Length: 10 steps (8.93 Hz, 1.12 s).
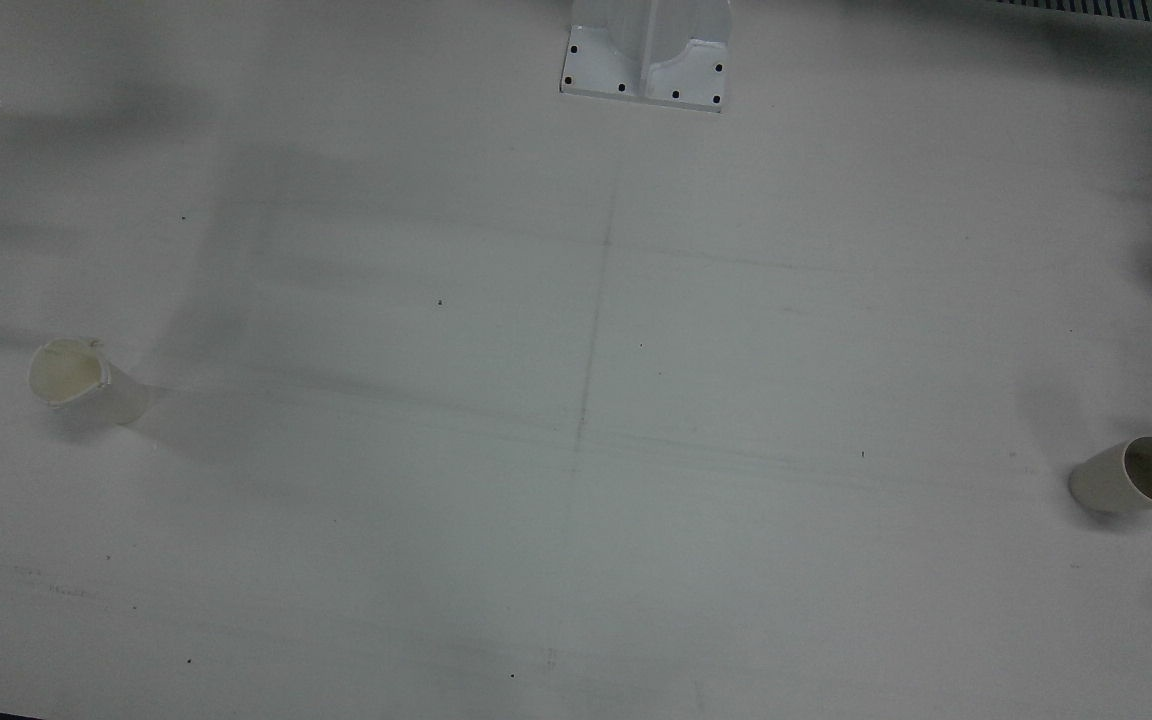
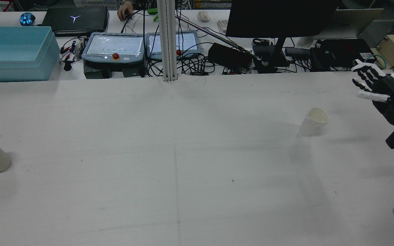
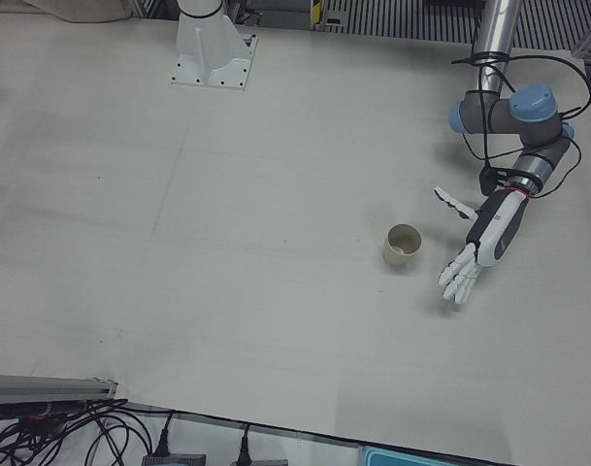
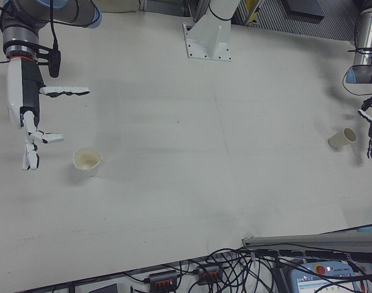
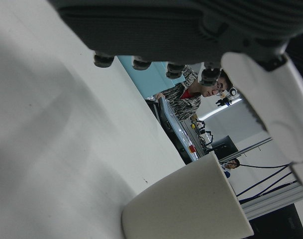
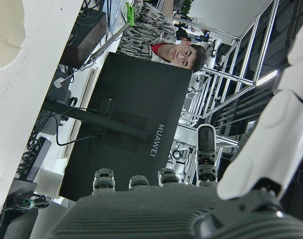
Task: Pour water
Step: 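Move the left hand toward the beige mug's side, then close the left hand fingers around the beige mug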
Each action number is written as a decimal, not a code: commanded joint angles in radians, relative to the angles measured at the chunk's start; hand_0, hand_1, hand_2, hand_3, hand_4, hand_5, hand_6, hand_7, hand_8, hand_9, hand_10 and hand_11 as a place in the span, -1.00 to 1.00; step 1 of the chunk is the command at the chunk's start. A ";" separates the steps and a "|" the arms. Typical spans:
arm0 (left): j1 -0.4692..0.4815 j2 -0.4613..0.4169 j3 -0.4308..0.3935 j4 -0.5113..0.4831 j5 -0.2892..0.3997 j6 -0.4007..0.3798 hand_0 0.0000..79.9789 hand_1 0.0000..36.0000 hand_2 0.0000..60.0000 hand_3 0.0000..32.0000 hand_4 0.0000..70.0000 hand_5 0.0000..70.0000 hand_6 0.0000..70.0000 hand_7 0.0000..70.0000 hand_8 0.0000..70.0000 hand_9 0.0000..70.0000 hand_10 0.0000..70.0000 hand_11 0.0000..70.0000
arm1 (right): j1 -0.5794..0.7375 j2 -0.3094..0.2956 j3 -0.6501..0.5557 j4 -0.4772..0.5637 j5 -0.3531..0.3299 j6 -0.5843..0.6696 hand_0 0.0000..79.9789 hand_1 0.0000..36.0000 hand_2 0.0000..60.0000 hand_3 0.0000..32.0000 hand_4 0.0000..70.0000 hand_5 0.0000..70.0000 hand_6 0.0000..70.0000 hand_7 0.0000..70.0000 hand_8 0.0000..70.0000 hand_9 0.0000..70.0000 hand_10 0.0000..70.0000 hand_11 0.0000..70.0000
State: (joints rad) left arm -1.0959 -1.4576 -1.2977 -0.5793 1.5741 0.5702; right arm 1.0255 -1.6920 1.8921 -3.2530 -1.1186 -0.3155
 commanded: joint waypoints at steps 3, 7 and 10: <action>0.169 -0.021 0.061 -0.050 -0.227 0.045 -0.01 -0.82 -0.92 0.09 -0.80 -1.00 -1.00 -0.86 -1.00 -1.00 -1.00 -1.00 | -0.001 0.003 0.001 0.001 -0.001 0.001 0.16 -0.35 -0.73 -1.00 -0.95 0.45 -0.88 -0.77 -0.99 -0.99 -0.91 -0.84; 0.188 -0.053 0.055 -0.022 -0.227 0.057 0.10 -0.67 -0.86 0.06 -0.75 -1.00 -1.00 -0.80 -1.00 -1.00 -1.00 -1.00 | 0.001 -0.001 -0.001 0.001 -0.001 0.001 0.15 -0.36 -0.71 -1.00 -0.93 0.45 -0.87 -0.76 -0.99 -0.99 -0.92 -0.84; 0.188 -0.064 0.055 -0.010 -0.226 0.057 0.14 -0.63 -0.89 0.05 -0.73 -1.00 -1.00 -0.79 -1.00 -1.00 -1.00 -1.00 | 0.004 -0.005 -0.001 0.001 -0.001 0.003 0.15 -0.37 -0.73 -1.00 -0.95 0.40 -0.89 -0.79 -1.00 -1.00 -0.92 -0.85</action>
State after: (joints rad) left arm -0.9086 -1.5158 -1.2429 -0.5972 1.3474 0.6283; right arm 1.0269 -1.6948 1.8926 -3.2520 -1.1199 -0.3139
